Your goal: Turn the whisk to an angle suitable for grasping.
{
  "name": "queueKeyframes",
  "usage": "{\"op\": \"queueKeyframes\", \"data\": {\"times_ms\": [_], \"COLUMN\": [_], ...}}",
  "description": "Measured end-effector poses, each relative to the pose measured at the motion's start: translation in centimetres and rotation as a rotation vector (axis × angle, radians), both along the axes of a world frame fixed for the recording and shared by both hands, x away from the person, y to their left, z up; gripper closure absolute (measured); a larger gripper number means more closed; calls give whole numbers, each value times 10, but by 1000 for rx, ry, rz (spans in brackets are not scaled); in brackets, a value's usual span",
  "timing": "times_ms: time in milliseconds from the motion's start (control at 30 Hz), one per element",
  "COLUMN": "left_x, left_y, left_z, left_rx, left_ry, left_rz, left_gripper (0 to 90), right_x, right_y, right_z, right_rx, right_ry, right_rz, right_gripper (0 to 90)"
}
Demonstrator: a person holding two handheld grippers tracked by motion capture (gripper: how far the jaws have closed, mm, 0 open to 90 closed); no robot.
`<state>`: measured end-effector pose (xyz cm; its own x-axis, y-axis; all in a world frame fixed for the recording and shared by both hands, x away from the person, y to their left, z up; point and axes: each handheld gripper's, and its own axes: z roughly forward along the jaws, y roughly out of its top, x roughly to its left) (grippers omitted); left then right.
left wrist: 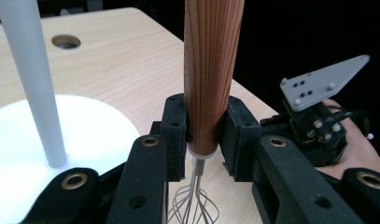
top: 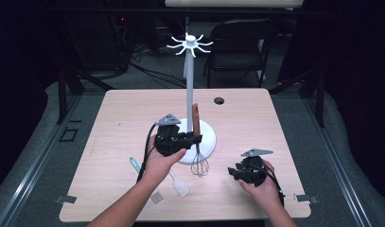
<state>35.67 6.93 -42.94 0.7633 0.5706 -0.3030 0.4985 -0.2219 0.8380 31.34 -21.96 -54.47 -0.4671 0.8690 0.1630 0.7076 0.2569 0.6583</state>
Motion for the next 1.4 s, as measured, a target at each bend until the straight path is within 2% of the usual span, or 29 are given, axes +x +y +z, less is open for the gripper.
{"op": "queueKeyframes", "data": {"times_ms": [100, 233, 400, 600, 667, 700, 767, 833, 1167, 1200, 1267, 1300, 1400], "left_x": [4, 10, 17, 26, 30, 32, 36, 40, 49, 50, 53, 54, 57], "left_y": [1, 3, 3, 1, 1, 2, 3, 3, 5, 6, 7, 8, 8], "left_z": [13, 31, 49, 77, 86, 91, 97, 104, 117, 117, 116, 115, 114], "left_rx": [12, 6, 5, -5, -23, -33, -49, -59, -102, -100, -113, -116, -124], "left_ry": [-27, -57, -67, -101, -99, -95, -90, -83, -70, -64, -54, -52, -49], "left_rz": [1, -9, -23, -47, -58, -65, -78, -87, -108, -105, -103, -103, -110], "left_gripper": [727, 727, 727, 727, 727, 727, 727, 727, 728, 728, 728, 728, 728], "right_x": [1, 2, 2, 5, 5, 5, 5, 5, 4, 4, 3, 3, 3], "right_y": [-1, -1, -1, -2, -2, -4, -1, -2, -1, -3, -3, -1, -1], "right_z": [-4, -6, -8, -12, -12, -10, -14, -14, -15, -14, -14, -16, -16], "right_rx": [-1, -3, 7, 10, 13, -35, 30, 19, 12, -21, -19, 12, 11], "right_ry": [7, 8, 11, 28, 30, 37, 35, 36, 39, 45, 42, 35, 35], "right_rz": [-4, -4, -4, -1, -3, 8, -6, 0, 3, 11, 12, 3, 3], "right_gripper": [572, 565, 561, 562, 563, 562, 563, 563, 563, 563, 563, 563, 563]}}
